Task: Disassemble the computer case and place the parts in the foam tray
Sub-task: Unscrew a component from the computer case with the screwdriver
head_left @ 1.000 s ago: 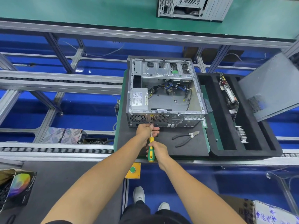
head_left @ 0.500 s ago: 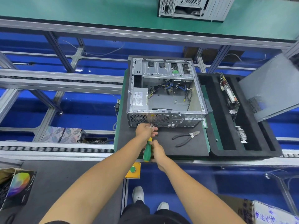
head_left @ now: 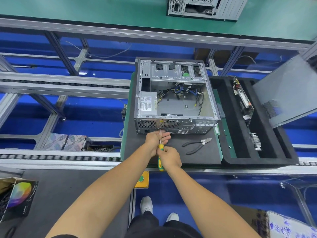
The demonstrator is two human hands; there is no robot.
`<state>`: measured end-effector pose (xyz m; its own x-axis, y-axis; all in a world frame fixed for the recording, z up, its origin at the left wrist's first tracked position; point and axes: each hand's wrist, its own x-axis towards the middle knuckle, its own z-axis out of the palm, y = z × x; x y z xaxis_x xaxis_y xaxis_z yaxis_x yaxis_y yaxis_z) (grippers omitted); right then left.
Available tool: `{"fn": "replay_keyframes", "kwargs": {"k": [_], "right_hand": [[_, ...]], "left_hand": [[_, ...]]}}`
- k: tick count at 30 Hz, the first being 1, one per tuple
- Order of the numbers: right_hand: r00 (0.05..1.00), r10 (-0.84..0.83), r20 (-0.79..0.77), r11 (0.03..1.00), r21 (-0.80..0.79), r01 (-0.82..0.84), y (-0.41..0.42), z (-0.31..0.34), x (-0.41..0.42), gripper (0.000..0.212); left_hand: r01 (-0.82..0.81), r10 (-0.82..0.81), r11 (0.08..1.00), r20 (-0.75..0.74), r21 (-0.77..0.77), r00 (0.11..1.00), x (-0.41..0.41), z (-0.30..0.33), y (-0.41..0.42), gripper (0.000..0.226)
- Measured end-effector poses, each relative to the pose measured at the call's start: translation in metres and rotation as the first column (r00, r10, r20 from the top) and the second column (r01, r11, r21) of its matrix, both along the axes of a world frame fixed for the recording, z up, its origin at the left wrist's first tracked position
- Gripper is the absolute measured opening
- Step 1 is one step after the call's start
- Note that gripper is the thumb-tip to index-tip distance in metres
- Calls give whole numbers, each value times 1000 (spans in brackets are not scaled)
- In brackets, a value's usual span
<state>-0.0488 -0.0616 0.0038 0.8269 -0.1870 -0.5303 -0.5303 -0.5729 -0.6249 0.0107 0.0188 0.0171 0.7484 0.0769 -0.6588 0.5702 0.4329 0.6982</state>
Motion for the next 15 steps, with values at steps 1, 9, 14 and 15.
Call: {"fn": "replay_keyframes", "kwargs": {"k": [1, 9, 14, 15], "right_hand": [[1000, 14, 8, 997, -80, -13, 1, 1, 0, 38], [998, 61, -15, 991, -118, -63, -3, 7, 0, 39], [996, 60, -63, 996, 73, -55, 1, 11, -2, 36], [994, 13, -112, 978, 207, 10, 2, 11, -4, 37]], "left_hand": [[10, -10, 1000, 0, 28, 1000, 0, 0, -1, 32], [124, -129, 865, -23, 486, 991, 0, 1, 3, 24], [133, -129, 879, -41, 458, 991, 6, 3, 4, 16], [139, -131, 880, -50, 453, 990, 8, 2, 5, 15]]}}
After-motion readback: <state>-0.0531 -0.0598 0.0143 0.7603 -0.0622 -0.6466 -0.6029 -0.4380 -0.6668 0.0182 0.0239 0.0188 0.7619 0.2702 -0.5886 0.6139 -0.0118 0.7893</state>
